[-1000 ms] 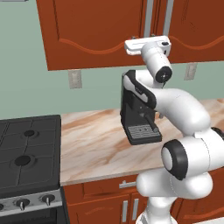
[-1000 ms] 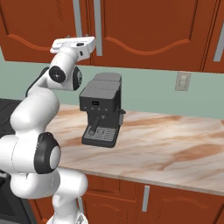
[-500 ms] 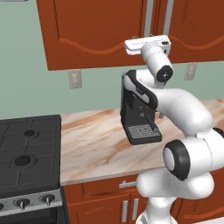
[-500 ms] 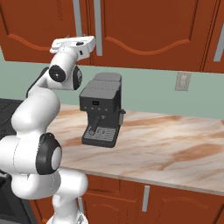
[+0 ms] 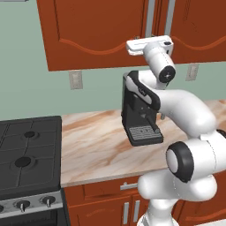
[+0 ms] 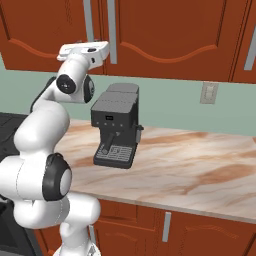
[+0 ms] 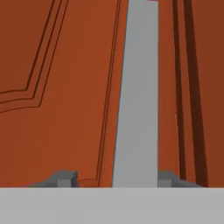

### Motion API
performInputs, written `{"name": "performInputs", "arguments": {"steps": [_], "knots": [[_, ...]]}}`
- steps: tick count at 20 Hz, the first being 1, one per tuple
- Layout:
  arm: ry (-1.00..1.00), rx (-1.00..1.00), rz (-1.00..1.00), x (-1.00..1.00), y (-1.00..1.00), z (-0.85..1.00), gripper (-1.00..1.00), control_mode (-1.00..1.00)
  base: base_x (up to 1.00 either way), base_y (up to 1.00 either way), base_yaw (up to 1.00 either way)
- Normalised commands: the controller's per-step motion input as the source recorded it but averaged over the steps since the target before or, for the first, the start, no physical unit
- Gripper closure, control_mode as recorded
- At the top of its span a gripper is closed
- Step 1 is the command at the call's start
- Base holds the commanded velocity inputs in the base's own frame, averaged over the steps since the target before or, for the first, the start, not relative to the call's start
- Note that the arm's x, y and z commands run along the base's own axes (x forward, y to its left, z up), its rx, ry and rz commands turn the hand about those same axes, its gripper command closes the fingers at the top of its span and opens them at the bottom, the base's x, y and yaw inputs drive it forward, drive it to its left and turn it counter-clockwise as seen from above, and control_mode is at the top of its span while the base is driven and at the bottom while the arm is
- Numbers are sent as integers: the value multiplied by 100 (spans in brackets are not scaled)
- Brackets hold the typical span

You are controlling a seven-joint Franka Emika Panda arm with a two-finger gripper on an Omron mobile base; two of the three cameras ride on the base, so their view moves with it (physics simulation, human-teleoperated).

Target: Open the cabinet directly in front. Then move the wine and the mug to the dining counter with the candle on it.

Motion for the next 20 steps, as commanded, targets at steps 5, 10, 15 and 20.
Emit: {"name": "performInputs", "arguments": {"steps": [5,10,15,20], "knots": [[1,0,0,-30,0,0,100,-100,0,0,0],[8,0,0,-63,0,0,100,-100,0,0,0],[12,0,0,-75,1,0,100,-100,0,0,0],[9,-1,0,-78,14,0,100,-100,0,0,0]]}}
